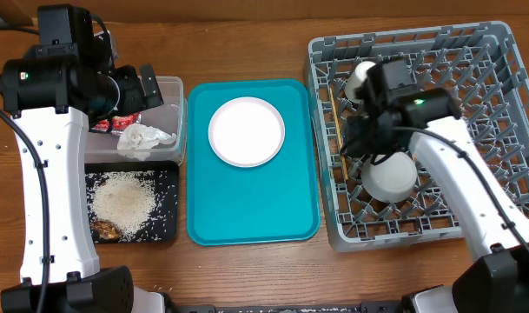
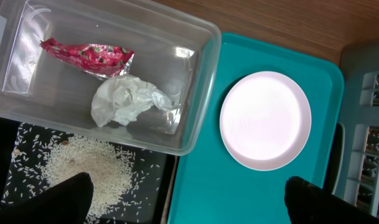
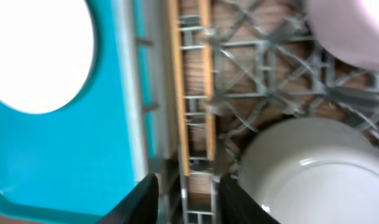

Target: Sort waste into correct bins and load items into the dishwasher

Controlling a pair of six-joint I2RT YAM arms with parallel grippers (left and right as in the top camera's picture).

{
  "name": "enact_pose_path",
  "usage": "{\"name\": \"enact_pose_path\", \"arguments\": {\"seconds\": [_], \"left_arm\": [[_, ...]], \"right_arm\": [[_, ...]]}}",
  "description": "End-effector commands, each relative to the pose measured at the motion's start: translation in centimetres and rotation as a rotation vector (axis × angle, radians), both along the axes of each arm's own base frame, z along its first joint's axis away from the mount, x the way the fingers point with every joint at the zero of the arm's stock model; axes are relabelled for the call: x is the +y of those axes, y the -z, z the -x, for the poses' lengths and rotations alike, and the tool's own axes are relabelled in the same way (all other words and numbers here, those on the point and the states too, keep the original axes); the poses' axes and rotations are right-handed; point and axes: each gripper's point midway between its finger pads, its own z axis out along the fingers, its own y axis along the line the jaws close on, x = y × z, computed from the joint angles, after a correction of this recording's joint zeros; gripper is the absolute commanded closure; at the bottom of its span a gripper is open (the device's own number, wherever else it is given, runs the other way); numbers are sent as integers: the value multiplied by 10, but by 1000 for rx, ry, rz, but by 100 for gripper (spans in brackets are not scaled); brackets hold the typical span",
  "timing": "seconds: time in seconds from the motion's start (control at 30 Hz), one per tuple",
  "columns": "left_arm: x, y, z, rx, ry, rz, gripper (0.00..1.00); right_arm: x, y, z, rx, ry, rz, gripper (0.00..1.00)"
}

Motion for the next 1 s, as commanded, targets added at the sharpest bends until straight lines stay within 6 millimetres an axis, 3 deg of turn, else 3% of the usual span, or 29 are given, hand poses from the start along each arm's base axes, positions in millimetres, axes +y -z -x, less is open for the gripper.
{"name": "enact_pose_path", "arguments": {"seconds": [0.0, 0.4, 0.73, 0.97], "left_arm": [[1, 2, -1, 7, -13, 1, 0], [1, 2, -1, 7, -13, 1, 0], [1, 2, -1, 7, -13, 1, 0], [1, 2, -1, 7, -13, 1, 0]], "right_arm": [[20, 3, -8, -42, -107, 44, 61], [55, 47, -19, -9, -213, 70, 60], [62, 44, -30, -58, -206, 52, 84], [64, 42, -36, -77, -176, 36, 88]]}}
